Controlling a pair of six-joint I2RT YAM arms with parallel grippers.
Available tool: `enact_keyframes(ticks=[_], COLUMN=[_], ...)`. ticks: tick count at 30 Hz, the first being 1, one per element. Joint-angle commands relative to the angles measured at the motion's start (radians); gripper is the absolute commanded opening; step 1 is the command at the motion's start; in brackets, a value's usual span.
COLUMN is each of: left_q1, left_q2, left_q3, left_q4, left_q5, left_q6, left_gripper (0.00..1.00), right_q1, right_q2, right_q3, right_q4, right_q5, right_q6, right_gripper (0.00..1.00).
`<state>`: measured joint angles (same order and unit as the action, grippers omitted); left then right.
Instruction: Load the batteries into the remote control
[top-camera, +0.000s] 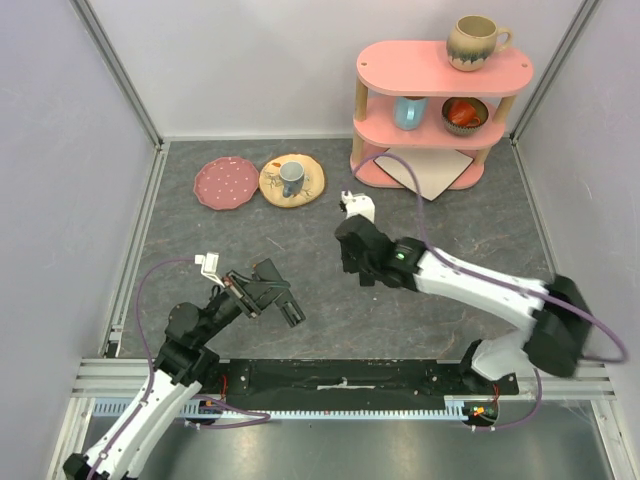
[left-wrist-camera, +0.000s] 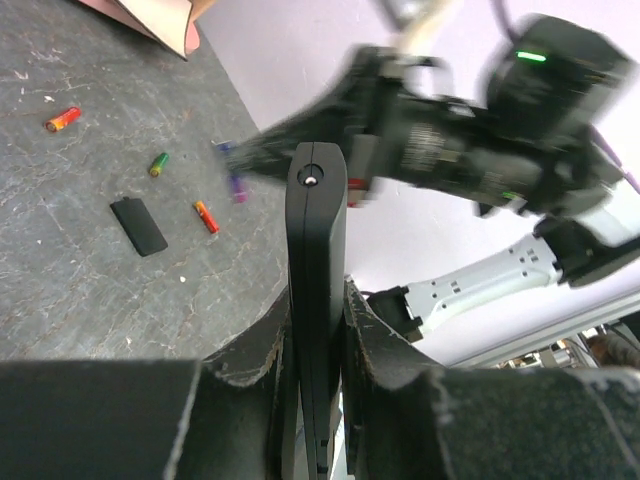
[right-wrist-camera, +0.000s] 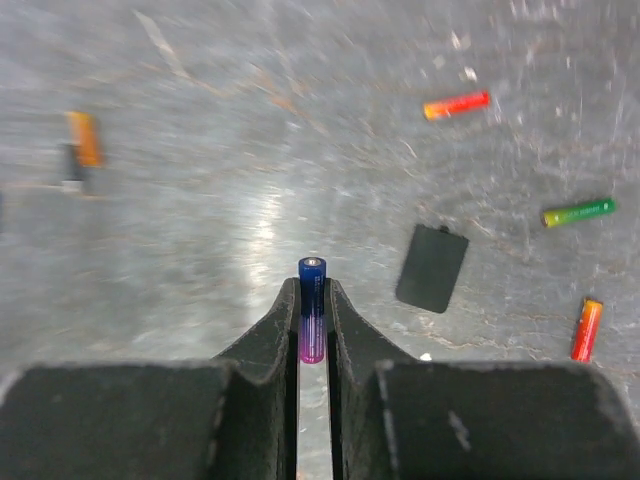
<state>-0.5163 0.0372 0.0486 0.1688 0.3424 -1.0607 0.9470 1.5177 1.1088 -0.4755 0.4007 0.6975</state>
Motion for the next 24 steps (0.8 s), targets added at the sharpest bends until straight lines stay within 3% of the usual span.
enact_keyframes(ticks=[1,5,12,24], left_q1=[0.004,-0.002,-0.033,-0.054], left_q2=[0.165,0.436,0.711,0.851], left_q3=[-0.079,-0.052,0.043,0.051], left_q4=[0.219,0.407,0.563,0.747], left_q5=[-0.017,-0.014,-0.077,-0.115], left_q6=[-0.056,-0.074,-0.111,-0.179], left_gripper=[0.02,0.02,0.02,0.02], right_q1=[0.068,0.128,0.245,0.306], right_q2=[-0.255,-0.427,-0.404,-0.292], right_q3=[-0.116,-0.208,-0.167,-0.19], right_q4=[0.147,0.271,0.311,0.466], right_q5=[-0.014,-0.048,0.003,-0.008], right_q6=[-0.12,-0.141,-0.19,-0.187], right_gripper=[0.0,0.0,0.0,0.0])
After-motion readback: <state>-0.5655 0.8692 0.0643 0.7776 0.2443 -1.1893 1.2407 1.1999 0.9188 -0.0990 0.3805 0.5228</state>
